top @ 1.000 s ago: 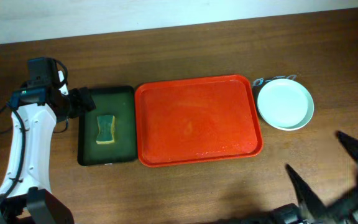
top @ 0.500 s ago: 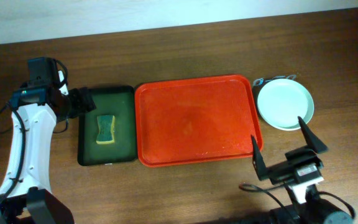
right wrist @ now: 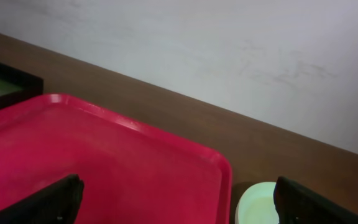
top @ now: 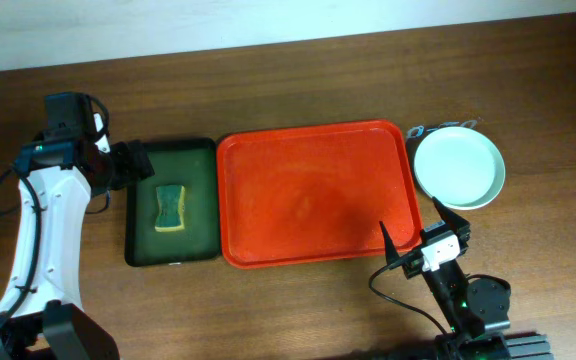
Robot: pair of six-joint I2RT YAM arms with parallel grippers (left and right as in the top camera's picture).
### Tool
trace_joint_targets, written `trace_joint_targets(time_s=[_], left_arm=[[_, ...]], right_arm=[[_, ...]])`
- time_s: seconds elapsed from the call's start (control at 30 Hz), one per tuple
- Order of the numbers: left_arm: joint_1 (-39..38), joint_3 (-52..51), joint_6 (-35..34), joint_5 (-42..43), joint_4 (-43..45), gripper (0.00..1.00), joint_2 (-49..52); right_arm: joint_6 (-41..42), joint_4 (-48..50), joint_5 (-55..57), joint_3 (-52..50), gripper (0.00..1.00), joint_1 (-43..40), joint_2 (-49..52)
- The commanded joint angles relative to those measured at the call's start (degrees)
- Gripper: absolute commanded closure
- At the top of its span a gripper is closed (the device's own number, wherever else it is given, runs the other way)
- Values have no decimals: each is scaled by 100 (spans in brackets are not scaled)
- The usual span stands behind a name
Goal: Clean dirty plates on tray and stack at the side
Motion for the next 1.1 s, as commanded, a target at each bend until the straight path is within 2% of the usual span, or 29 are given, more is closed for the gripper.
trace_joint_targets(time_s=[0.0,0.6,0.7,0.77,0.93,1.07], left_arm=[[11,48,-76,22,-7,1,-55],[11,48,-74,22,-7,1,-225],[0,48,-74,22,-7,1,-1340],[0,48,-76,22,-7,1,-2531],[9,48,-74,-717,-2,1,-4837],[-74,33,-74,-629,-896,1,-5904]], right_arm=[[44,-42,68,-31,2,-37,-48],[46,-42,68,-31,2,-37,-48],[46,-42,68,-31,2,-37,-48],[44,-42,68,-31,2,-37,-48],[44,-42,68,-31,2,-37,-48],[44,-44,68,-31,1,-37,-48]])
